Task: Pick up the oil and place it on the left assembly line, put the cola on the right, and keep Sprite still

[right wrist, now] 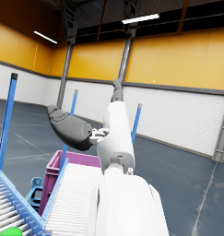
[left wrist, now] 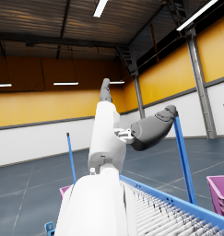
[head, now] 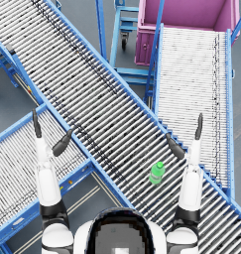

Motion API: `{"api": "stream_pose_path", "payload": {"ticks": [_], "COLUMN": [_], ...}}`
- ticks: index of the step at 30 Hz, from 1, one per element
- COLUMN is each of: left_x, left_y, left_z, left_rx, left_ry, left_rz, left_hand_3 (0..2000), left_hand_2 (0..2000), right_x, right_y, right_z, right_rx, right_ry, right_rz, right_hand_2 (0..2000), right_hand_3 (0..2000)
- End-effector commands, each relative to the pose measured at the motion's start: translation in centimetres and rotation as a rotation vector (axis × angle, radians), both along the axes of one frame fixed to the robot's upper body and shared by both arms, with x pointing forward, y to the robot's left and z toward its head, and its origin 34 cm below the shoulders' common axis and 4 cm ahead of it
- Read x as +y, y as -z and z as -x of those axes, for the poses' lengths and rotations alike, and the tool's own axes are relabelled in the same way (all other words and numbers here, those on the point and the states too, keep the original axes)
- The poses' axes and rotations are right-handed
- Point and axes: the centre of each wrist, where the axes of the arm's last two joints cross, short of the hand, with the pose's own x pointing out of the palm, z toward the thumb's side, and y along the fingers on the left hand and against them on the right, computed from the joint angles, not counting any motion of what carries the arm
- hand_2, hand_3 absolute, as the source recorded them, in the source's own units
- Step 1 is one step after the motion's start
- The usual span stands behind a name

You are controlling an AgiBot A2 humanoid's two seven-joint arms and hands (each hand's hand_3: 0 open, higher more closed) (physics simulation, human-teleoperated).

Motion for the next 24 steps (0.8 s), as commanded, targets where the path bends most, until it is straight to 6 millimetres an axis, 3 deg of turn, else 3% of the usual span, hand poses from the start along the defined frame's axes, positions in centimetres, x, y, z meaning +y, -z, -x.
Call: {"api": "stream_pose_path", "payload": {"ticks": [1,3,6,7,8,9,10,11,12,13,14,15,24], "left_x": [0.1,0.0,0.1,0.0,0.0,0.0,0.0,0.0,-0.1,0.0,-0.1,-0.1,-0.2], "left_y": [-0.5,0.0,-1.1,-0.3,-0.4,-1.3,-0.6,-1.5,-0.8,-1.6,-0.9,-1.7,-0.8], "left_z": [0.2,0.1,0.3,0.2,0.2,0.3,0.2,0.3,0.3,0.4,0.3,0.4,0.4], "left_rx": [-0.022,-0.003,-0.041,-0.016,-0.019,-0.050,-0.025,-0.057,-0.032,-0.062,-0.039,-0.066,-0.035], "left_ry": [-0.004,-0.001,-0.004,-0.001,-0.001,-0.002,-0.001,-0.002,0.000,-0.002,0.000,0.001,0.004], "left_rz": [-0.002,0.001,-0.003,0.000,0.000,-0.006,-0.001,-0.007,-0.002,-0.007,-0.003,-0.009,-0.001], "left_hand_3": [0,0,0,0,0,0,0,0,0,0,0,0,0], "left_hand_2": [0,0,0,0,0,0,0,0,0,0,0,0,0], "right_x": [-0.1,-0.1,0.0,0.0,0.0,-0.1,0.0,-0.1,0.0,-0.1,0.0,0.0,0.0], "right_y": [-0.5,-0.7,-0.3,-1.1,-0.4,-1.2,-0.6,-1.4,-0.7,-1.5,-0.9,-1.0,-0.6], "right_z": [0.1,0.2,0.2,0.2,0.2,0.3,0.3,0.3,0.3,0.4,0.3,0.4,0.3], "right_rx": [-0.018,-0.029,-0.013,-0.044,-0.020,-0.049,-0.027,-0.057,-0.033,-0.062,-0.039,-0.042,-0.030], "right_ry": [0.003,0.004,0.001,0.001,0.001,0.005,0.001,0.005,0.002,0.006,0.003,0.003,0.004], "right_rz": [0.002,0.001,-0.002,0.003,-0.002,0.001,-0.002,0.001,-0.002,0.001,-0.003,-0.003,-0.010], "right_hand_2": [0,0,0,0,0,0,0,0,0,0,0,0,0], "right_hand_3": [0,0,0,0,0,0,0,0,0,0,0,0,0]}}
